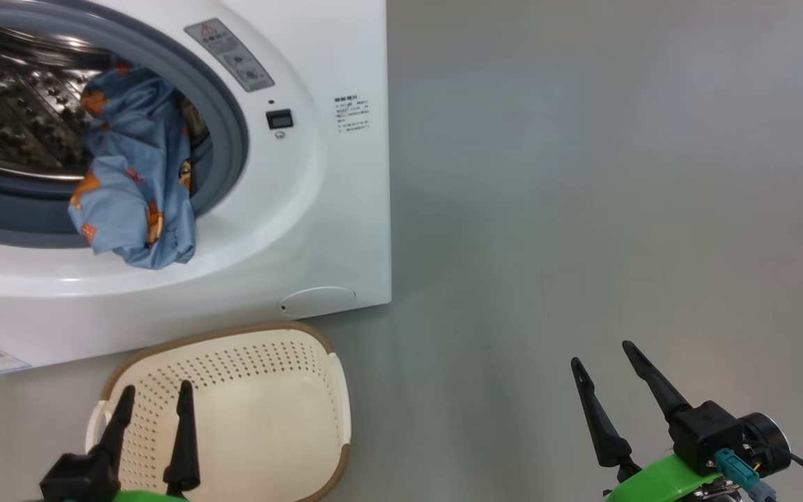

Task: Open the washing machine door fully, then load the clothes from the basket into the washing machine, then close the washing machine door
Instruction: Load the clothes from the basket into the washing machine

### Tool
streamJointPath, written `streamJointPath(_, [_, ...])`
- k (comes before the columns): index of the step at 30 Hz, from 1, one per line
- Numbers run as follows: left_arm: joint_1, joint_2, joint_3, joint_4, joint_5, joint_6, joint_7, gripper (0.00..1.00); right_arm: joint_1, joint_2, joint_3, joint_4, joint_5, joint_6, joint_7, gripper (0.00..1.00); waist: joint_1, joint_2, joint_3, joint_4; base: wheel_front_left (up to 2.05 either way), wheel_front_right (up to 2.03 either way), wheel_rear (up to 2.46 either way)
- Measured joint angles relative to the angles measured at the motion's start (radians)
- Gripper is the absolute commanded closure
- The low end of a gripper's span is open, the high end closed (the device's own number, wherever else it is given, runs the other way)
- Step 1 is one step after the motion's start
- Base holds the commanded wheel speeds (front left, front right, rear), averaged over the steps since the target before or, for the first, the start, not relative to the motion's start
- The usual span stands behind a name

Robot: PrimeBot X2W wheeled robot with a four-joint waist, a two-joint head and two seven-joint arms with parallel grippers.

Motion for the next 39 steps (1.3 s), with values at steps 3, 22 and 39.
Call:
streamJointPath(3, [-0.031,0.000,0.009,0.025,0.000,0.000,0.000,0.00,-0.001,0.000,0.000,-0.003,0.000,0.000,-0.002,0.00,0.0000,0.0000,0.021,-0.006,0.00,0.00,0.00])
streamJointPath(22, [-0.460,0.084,0.077,0.348,-0.019,0.024,0.047,0.00,-0.073,0.000,0.016,-0.013,0.000,0.000,-0.012,0.00,0.0000,0.0000,0.215,-0.067,0.00,0.00,0.00])
streamJointPath(39, [-0.691,0.199,0.144,0.580,-0.049,0.059,0.044,0.00,-0.124,0.000,0.041,0.002,0.037,0.000,-0.022,0.00,0.0000,0.0000,0.311,-0.157,0.00,0.00,0.00])
